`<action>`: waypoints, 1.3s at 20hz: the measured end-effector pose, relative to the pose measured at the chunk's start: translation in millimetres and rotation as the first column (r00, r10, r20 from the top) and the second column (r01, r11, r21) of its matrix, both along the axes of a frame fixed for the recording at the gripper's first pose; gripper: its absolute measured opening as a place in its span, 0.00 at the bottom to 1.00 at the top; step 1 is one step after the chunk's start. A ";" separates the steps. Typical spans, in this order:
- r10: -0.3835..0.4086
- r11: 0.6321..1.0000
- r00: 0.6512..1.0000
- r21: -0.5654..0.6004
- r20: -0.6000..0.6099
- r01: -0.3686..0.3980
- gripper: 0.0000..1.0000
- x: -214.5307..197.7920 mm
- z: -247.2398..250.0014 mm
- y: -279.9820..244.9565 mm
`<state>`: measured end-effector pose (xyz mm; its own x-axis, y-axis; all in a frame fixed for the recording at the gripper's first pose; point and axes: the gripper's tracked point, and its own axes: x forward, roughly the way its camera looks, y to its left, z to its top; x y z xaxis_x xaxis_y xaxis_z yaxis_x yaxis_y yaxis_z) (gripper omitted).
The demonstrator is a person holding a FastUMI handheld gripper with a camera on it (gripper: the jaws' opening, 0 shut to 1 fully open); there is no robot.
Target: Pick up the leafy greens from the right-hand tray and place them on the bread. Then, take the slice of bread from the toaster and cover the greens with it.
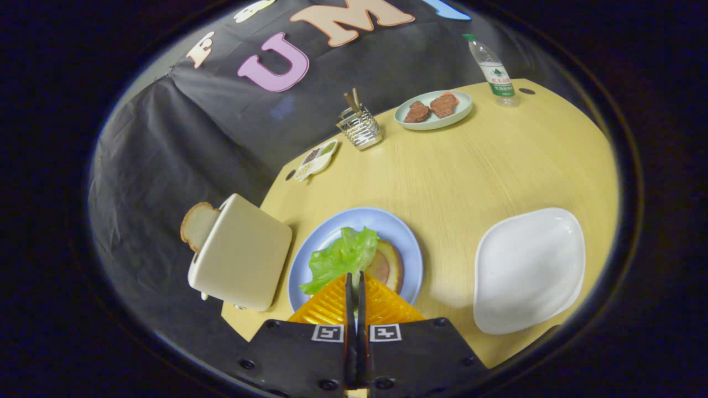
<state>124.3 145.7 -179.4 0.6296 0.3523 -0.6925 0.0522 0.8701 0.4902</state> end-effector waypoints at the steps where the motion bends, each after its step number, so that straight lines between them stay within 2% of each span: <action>1: 0.004 1.000 1.000 -0.014 0.001 -0.004 0.04 1.4 -1.6 1.1; 5: 0.010 0.991 1.000 -0.134 -0.010 -0.011 0.05 0.4 -16.5 -8.8; 10: 0.007 0.985 1.000 -0.173 -0.028 -0.011 0.23 -5.0 -12.5 -8.2; 15: 0.001 0.987 1.000 -0.161 0.009 0.000 0.65 -2.9 24.0 6.9; 19: 0.054 0.996 0.998 -0.068 0.027 -0.052 0.99 -11.3 68.2 49.5; 23: 0.114 0.993 0.993 -0.002 -0.003 -0.114 0.99 -21.0 105.2 94.8; 26: 0.124 0.990 0.992 0.063 -0.004 -0.124 0.98 -16.9 134.5 130.2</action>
<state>107.4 275.9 -44.9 0.5727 0.4702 -0.6715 -0.0499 0.8376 0.5440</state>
